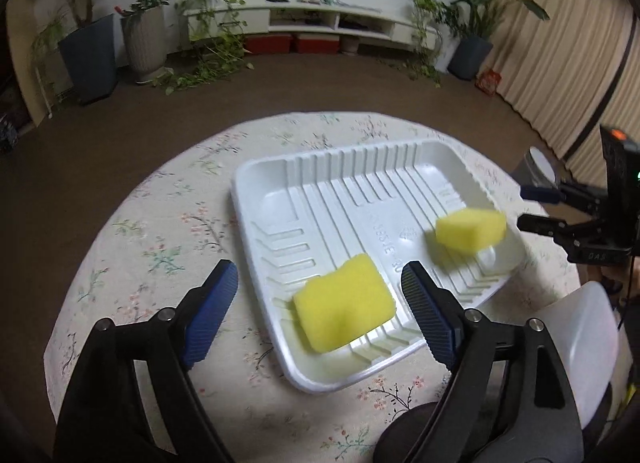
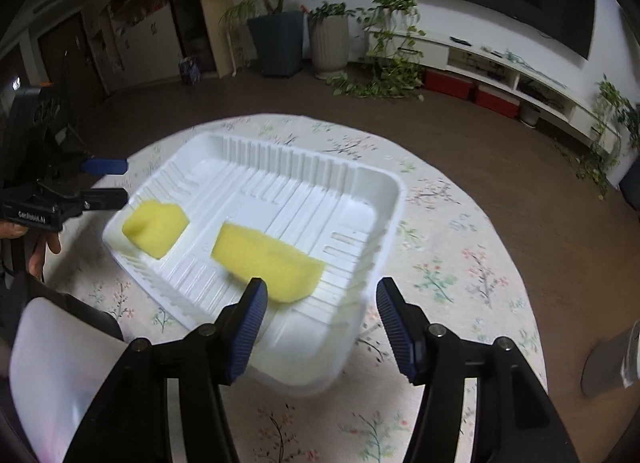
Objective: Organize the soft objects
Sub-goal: 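Move both tools back toward the remaining soft items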
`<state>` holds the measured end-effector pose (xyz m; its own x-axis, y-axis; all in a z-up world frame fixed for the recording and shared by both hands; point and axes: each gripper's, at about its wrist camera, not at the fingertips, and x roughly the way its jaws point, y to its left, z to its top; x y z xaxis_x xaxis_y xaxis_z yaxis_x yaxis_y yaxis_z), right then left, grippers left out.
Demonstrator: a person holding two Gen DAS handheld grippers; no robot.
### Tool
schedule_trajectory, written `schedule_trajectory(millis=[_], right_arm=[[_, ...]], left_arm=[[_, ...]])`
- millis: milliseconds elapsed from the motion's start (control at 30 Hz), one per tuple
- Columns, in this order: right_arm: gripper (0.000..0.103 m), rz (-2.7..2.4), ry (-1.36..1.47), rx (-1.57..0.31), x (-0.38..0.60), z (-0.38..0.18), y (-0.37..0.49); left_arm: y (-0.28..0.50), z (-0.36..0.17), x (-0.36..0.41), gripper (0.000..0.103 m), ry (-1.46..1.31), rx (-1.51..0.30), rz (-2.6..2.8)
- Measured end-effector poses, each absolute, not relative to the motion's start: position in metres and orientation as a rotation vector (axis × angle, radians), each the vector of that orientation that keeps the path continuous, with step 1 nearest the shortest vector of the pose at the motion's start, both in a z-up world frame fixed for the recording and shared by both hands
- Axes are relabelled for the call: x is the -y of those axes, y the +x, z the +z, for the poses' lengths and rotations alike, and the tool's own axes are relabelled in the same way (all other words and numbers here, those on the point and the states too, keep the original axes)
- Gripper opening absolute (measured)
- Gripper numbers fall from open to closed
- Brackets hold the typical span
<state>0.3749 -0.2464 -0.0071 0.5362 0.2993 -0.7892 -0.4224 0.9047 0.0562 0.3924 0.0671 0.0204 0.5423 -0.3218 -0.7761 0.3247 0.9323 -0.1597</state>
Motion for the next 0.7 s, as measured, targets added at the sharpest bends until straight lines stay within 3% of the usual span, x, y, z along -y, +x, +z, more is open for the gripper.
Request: schedule_trajectory(millis=[100,233,300,367,700], right_arm=[[0.062,0.411,-0.108,-0.896,0.264,-0.003,0.363],[0.076,0.401,-0.005,-0.870,0.291,0.005,0.331],[0.086,0.409,0.041,-0.851,0.300,0.008,0.312],[0.102,0.420,0.095,-0.823,0.310,0.012,0.282],[0.103,0.460,0.241,-0.765,0.309,0.014,0.152]], left_arm=[[0.375,0.032,-0.084,0.084,-0.029,-0.882,-0.347],[0.329,0.044,-0.108,0.087,-0.096,-0.831,-0.323],[0.301,0.047,-0.114,0.095,-0.118,-0.810,-0.319],[0.264,0.047,-0.115,0.102,-0.120,-0.803,-0.330],[0.104,0.043,-0.094,0.103,-0.134,-0.687,-0.300]])
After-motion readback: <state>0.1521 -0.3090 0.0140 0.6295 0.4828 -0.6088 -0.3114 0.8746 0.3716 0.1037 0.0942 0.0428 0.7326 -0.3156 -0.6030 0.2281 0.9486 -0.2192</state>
